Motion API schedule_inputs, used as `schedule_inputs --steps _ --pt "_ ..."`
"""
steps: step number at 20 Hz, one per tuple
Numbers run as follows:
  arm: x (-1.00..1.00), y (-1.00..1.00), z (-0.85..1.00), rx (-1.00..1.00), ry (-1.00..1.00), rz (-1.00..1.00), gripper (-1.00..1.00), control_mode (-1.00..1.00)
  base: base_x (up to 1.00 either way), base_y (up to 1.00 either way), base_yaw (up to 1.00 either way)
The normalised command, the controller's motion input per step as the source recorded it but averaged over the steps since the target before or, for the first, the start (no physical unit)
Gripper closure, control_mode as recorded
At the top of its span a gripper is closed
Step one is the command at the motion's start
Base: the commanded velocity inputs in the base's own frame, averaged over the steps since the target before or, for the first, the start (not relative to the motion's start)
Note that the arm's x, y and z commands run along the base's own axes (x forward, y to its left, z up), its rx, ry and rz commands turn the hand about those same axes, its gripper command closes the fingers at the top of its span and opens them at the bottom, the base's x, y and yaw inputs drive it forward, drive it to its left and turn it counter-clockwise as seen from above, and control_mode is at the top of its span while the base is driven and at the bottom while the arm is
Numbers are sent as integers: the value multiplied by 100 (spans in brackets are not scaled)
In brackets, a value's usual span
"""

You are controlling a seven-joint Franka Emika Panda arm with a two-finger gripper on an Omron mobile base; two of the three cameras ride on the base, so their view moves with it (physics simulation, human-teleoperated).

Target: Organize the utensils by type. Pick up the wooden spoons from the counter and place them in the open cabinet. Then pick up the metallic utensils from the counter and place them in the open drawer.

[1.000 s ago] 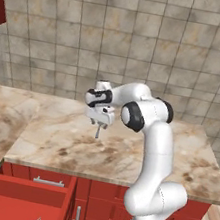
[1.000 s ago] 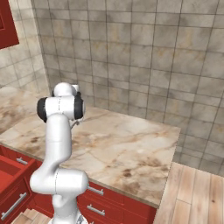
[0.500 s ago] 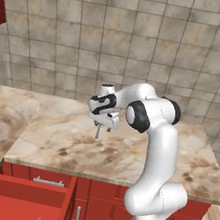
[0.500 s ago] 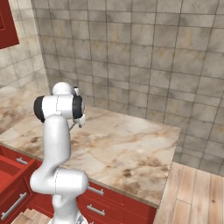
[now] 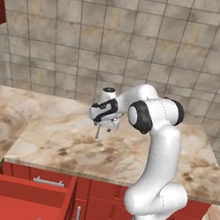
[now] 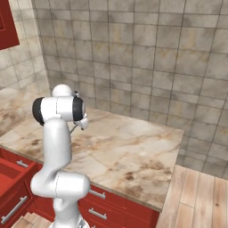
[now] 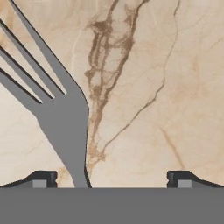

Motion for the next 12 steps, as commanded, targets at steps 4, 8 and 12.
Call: schedule_inputs --steps 4,8,12 --pt "7 0 -2 5 -10 11 -100 -100 0 0 0" --pt "6 2 -6 9 -5 9 -100 -100 0 0 0" --pt "10 10 -6 8 -1 4 -100 -100 0 0 0"
